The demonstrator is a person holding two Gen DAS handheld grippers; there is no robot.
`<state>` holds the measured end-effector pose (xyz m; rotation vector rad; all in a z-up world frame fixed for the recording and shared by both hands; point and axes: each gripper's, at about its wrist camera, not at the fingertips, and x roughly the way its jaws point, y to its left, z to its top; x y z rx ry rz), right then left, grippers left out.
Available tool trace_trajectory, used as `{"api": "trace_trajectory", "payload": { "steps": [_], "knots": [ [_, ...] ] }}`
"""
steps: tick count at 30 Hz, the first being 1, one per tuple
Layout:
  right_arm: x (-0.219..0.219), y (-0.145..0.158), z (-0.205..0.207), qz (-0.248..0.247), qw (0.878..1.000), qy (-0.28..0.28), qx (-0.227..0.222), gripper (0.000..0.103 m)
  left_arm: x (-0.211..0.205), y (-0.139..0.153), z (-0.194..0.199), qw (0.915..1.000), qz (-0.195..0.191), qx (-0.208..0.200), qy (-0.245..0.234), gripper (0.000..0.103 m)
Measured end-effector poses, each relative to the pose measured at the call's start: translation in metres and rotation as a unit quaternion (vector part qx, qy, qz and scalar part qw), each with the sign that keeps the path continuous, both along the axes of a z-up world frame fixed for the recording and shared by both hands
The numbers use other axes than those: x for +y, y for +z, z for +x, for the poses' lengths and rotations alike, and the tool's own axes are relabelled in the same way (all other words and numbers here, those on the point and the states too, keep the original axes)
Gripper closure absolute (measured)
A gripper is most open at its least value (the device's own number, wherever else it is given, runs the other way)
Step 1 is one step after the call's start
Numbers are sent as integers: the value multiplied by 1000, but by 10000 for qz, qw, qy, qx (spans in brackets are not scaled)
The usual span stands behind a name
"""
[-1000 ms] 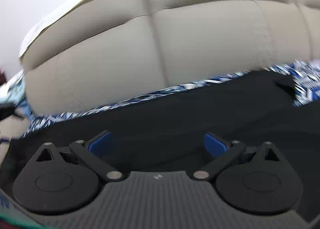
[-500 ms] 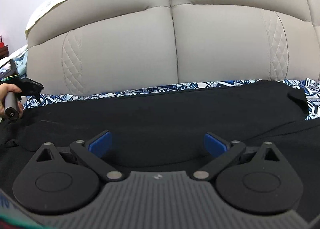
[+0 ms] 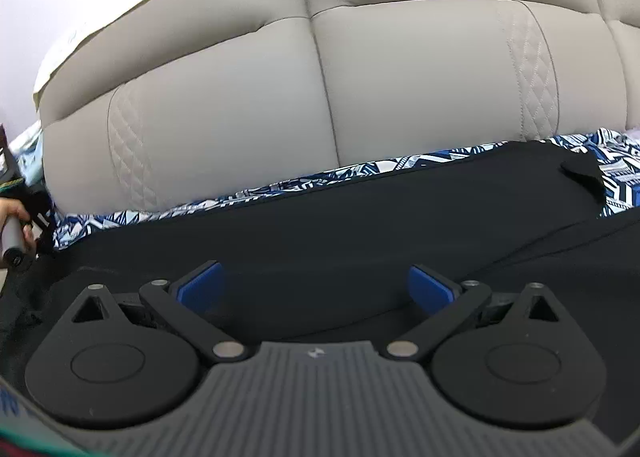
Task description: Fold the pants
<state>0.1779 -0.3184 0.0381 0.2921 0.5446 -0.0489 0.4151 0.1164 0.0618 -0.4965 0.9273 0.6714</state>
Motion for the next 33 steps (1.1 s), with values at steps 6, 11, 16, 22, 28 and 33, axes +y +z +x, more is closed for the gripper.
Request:
{"api": "trace_trajectory", "payload": {
  "steps": [6, 11, 16, 22, 28, 33],
  "knots": [
    [-10, 3, -2, 172, 9996, -224, -46, 0, 2, 11, -31, 9991, 86, -218, -348, 102],
    [-15, -1, -6, 509, 9984, -261, 6, 0, 18, 10, -27, 9978, -377, -519, -161, 16],
    [-15, -4, -3, 438, 9986, -299, 83, 0, 13, -9, -2, 9990, -108, -181, 400, 2],
    [-16, -6, 5, 294, 9988, -355, 140, 0, -9, -28, 35, 9940, 710, 580, 595, 0],
    [-17, -6, 12, 283, 9988, -326, 223, 0, -21, -10, 21, 9966, 810, 85, 142, 101],
    [-15, -5, 8, 300, 9990, -286, 187, 0, -19, 5, -13, 9967, 731, -331, -131, 102]
  ]
}}
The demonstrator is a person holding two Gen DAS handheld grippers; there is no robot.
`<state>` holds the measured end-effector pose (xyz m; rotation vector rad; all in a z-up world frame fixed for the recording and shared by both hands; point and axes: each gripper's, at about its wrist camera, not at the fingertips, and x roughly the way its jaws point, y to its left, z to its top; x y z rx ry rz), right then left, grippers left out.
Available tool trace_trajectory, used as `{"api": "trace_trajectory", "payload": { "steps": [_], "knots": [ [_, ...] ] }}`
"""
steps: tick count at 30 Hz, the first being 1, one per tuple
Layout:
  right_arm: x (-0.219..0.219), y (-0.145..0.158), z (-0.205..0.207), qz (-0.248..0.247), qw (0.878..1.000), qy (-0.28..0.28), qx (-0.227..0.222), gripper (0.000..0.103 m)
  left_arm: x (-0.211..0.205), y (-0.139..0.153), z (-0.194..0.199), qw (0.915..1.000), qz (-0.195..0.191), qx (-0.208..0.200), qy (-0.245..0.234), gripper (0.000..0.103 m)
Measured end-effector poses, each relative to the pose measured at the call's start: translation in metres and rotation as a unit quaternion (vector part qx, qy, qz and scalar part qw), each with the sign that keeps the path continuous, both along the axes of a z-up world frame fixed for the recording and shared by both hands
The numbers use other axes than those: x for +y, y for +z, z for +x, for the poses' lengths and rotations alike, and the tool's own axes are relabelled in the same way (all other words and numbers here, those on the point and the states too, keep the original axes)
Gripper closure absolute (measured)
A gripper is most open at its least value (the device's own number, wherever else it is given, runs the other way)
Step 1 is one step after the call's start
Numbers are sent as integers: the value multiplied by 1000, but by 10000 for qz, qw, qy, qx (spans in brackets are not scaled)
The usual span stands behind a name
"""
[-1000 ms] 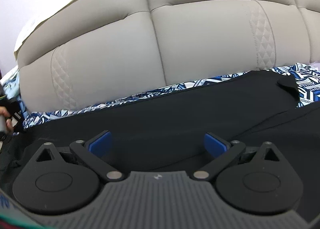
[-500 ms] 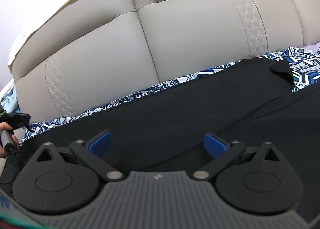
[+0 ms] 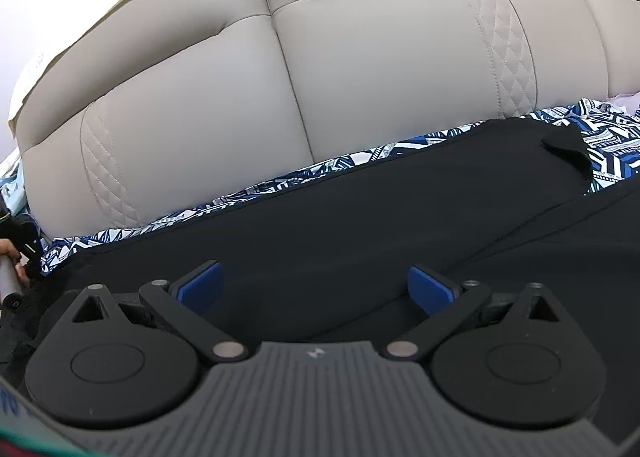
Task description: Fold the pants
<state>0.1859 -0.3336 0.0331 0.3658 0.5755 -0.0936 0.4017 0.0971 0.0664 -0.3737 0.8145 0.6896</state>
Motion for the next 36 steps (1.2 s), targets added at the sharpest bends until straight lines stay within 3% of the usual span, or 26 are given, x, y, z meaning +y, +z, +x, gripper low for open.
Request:
{"api": "trace_trajectory", "payload": {
  "steps": [7, 11, 15, 21, 26, 29, 32, 36],
  "knots": [
    [4, 4, -8, 119, 9999, 88, -66, 0, -5, 34, -79, 9942, 222, -600, -860, 102],
    [8, 2, -10, 307, 9989, 330, -124, 0, -5, 49, -151, 9829, 357, -1214, -1337, 102],
    [17, -5, -11, 705, 9952, 664, -153, 0, -5, 57, -225, 9717, 274, -1699, -1619, 102],
    [37, -18, -14, 531, 9951, 819, -171, 0, 7, 56, -319, 9598, -87, -2129, -1827, 102],
    [25, -16, -18, 611, 9970, 284, -385, 0, 24, 36, -356, 9642, -237, -1977, -1752, 102],
    [8, -7, -12, 120, 9988, -346, -322, 0, 36, 26, -363, 9657, -396, -1898, -1729, 102],
    [-21, 2, 2, -407, 9937, -995, -328, 0, 39, 18, -366, 9679, -231, -1794, -1745, 102],
    [-72, 1, 43, -642, 9858, -1550, 59, 4, 41, 4, -360, 9726, -267, -1547, -1717, 102]
  ]
}}
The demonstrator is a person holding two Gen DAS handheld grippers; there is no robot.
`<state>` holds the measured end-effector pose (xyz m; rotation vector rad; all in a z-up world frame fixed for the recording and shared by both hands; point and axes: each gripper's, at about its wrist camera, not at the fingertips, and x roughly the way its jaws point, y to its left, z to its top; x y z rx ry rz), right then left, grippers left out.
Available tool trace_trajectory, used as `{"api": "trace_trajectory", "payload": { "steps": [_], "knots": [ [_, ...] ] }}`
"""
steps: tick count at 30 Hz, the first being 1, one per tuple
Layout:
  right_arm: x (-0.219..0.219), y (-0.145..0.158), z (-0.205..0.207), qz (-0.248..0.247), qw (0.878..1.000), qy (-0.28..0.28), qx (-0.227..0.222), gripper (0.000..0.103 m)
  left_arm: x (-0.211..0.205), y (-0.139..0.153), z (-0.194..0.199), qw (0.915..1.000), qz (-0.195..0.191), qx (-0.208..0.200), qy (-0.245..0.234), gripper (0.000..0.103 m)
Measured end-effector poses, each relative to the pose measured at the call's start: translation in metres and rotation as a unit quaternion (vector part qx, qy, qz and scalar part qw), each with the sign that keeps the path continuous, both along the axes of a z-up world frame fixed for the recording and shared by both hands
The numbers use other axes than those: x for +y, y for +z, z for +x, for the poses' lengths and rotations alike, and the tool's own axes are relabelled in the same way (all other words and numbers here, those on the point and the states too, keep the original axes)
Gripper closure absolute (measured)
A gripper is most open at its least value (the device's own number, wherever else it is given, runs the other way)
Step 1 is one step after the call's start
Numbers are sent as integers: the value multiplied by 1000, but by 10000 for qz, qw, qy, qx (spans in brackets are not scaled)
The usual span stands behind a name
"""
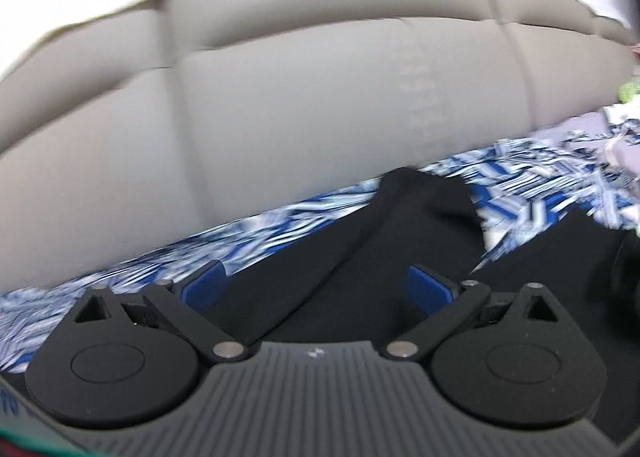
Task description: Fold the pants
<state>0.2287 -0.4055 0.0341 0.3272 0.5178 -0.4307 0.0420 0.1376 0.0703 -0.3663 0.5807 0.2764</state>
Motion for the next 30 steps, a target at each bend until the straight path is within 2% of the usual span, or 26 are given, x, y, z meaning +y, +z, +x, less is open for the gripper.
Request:
{"api": "trace_trajectory", "payload": {
  "steps": [3, 6, 8, 9, 11, 12, 13, 15, 18, 21, 22, 25, 30],
  "knots": [
    [-27, -6, 42, 115, 9988, -98, 469, 5, 0, -9, 5, 9998, -21, 166, 59, 102],
    [-33, -15, 76, 17, 9969, -142, 770, 5, -1, -15, 13, 9995, 20, 312, 98, 102],
    [-36, -26, 103, 27, 9930, -197, 1161, 8, -2, -20, 17, 9990, 33, 416, 143, 102],
    [-36, -32, 112, -51, 9912, -252, 1300, 17, -1, -22, 19, 9988, 17, 453, 172, 102],
    [-32, -33, 119, -469, 9880, -386, 1418, 52, 0, -24, 22, 9985, -46, 496, 231, 102],
    [-34, -31, 119, -446, 9880, -453, 1409, 90, 0, -24, 23, 9984, -61, 501, 258, 102],
    [-39, -28, 115, -252, 9894, -547, 1318, 96, -1, -24, 24, 9984, -51, 488, 274, 102],
    [-50, -20, 98, -71, 9923, -695, 1024, 96, -1, -23, 26, 9985, -28, 466, 290, 102],
    [-56, -5, 54, -459, 9936, -811, 637, 96, 0, -20, 27, 9988, -111, 397, 252, 102],
    [-62, 8, -12, -738, 9921, -975, 293, 96, 1, -13, 27, 9994, -81, 274, 190, 102],
    [-64, 10, -36, -824, 9904, -1084, 251, 100, 2, -10, 27, 9995, -37, 226, 197, 102],
    [-78, 8, -96, -814, 9878, -1293, 294, 100, 5, -3, 26, 9998, -5, 116, 168, 102],
    [-94, -15, -162, -455, 9849, -1585, 534, 100, 7, 0, 19, 9998, 51, 133, 115, 102]
  ]
}}
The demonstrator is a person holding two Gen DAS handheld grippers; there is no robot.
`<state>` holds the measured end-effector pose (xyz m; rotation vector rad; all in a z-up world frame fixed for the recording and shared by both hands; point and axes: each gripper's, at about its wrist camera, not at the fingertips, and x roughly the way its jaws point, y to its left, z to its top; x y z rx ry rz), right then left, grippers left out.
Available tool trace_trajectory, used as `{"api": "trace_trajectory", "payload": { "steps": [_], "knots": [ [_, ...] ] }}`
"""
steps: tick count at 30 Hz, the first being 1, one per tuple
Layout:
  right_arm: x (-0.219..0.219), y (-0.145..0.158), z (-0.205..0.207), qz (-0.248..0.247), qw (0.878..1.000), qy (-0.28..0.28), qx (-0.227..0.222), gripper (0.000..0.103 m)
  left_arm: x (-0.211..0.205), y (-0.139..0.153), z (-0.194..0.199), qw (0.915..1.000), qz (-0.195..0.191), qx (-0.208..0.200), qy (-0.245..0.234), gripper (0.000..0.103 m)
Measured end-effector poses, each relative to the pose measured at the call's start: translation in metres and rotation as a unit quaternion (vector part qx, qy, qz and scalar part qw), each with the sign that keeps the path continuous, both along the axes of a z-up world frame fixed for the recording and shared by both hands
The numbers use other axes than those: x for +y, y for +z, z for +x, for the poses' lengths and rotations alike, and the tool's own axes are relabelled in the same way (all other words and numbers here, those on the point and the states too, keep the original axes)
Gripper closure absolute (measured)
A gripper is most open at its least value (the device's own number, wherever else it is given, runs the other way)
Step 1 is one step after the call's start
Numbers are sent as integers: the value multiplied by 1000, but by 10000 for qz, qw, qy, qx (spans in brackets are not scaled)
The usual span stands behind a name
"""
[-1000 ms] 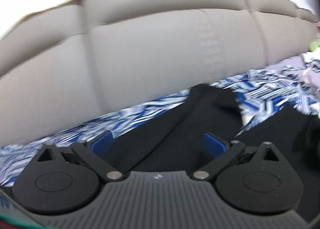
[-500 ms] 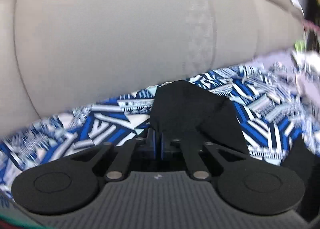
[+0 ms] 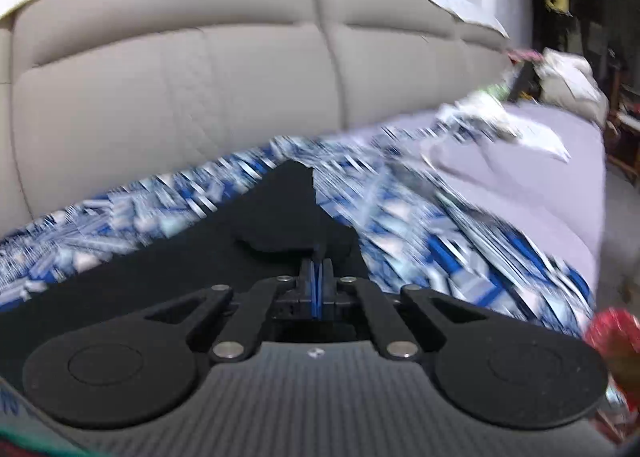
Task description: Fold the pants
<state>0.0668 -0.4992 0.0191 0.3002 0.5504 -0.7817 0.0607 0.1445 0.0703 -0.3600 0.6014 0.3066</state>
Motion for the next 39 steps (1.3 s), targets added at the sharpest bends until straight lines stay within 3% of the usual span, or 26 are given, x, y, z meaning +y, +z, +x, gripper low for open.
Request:
{"api": "trace_trajectory", "payload": {
  "steps": [5, 9, 14, 15, 16, 18, 20, 22, 25, 26, 28, 32, 36, 39],
  "knots": [
    [6, -14, -29, 53, 9999, -78, 123, 99, 0, -10, -7, 9995, 173, 245, 18, 102],
    [14, -18, -36, -17, 9997, -109, 228, 99, 4, -30, -4, 9972, 2, 730, 139, 101],
    [13, -23, -36, 33, 9987, -189, 474, 94, -1, -36, -8, 9968, 165, 775, 95, 99],
    [12, -23, -37, 33, 9984, -241, 505, 92, 0, -36, -8, 9966, 139, 801, 89, 98],
    [12, -23, -37, -6, 9982, -286, 536, 73, 1, -36, -7, 9965, 105, 821, 96, 97],
    [11, -23, -38, -94, 9977, -358, 567, 61, 3, -34, -9, 9967, -6, 799, 122, 94],
    [12, -19, -40, -194, 9979, -414, 461, 51, 5, -28, -13, 9973, -86, 708, 165, 76],
    [19, -11, -45, -206, 9995, -231, 4, 38, 5, -20, -20, 9985, -124, 495, 205, 62],
    [32, -1, -46, -216, 9979, 209, -577, 29, 6, -6, -27, 9997, -66, 89, 227, 41],
    [38, 2, -43, -193, 9964, 395, -721, 28, 7, -3, -28, 9997, -19, -1, 235, 35],
    [50, 5, -35, -104, 9919, 841, -947, 25, 11, 1, -23, 9995, 51, -73, 317, 34],
    [88, 10, -11, 69, 9720, 2029, -1180, 19, 34, -7, -1, 9984, -125, 57, 551, 31],
    [145, 8, 8, 263, 9279, 3512, -1224, 15, 62, -24, 19, 9944, -583, 262, 842, 31],
    [204, 1, 12, 423, 8950, 4309, -1069, 13, 74, -34, 28, 9929, -669, 269, 945, 30]
  ]
}}
